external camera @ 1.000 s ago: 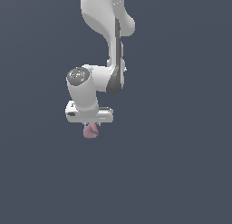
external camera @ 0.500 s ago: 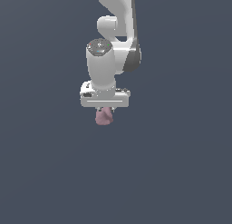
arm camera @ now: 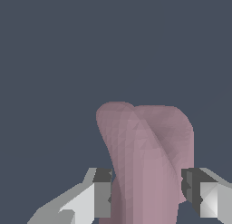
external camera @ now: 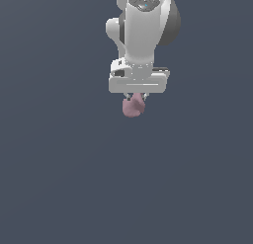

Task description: Pick up the object and move it to a goal position.

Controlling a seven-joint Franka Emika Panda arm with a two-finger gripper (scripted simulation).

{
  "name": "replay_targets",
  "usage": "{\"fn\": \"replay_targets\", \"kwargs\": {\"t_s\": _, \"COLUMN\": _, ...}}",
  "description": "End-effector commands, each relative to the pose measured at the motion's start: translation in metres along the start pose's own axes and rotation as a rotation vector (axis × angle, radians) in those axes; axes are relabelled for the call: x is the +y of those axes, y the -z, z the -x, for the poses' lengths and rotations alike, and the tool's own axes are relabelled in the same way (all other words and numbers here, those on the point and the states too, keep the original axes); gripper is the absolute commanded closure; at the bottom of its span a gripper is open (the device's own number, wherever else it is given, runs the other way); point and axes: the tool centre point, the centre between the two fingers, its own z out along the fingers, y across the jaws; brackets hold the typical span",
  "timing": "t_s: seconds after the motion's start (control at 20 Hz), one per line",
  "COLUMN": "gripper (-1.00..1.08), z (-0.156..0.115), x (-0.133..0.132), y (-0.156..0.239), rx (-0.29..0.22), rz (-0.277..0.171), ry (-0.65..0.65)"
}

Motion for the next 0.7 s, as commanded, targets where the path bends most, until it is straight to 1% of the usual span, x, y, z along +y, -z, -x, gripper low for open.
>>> {"fn": "replay_targets", "kwargs": {"t_s": 0.0, "gripper": 1.08, "z": 0.011, "x": -0.021, "y": 0.023, "rx": 0.000, "rz": 0.001, "ry": 0.000}}
{"fn": "replay_targets", "kwargs": {"t_s": 0.35, "gripper": 1.08, "z": 0.036, "x": -0.076, "y": 0.080, "rx": -0.002, "rz": 0.000, "ry": 0.000}}
{"fn": "replay_targets", "kwargs": {"t_s": 0.65, "gripper": 1.08, "z": 0.050, "x": -0.111, "y": 0.116, "rx": -0.002, "rz": -0.002, "ry": 0.001}}
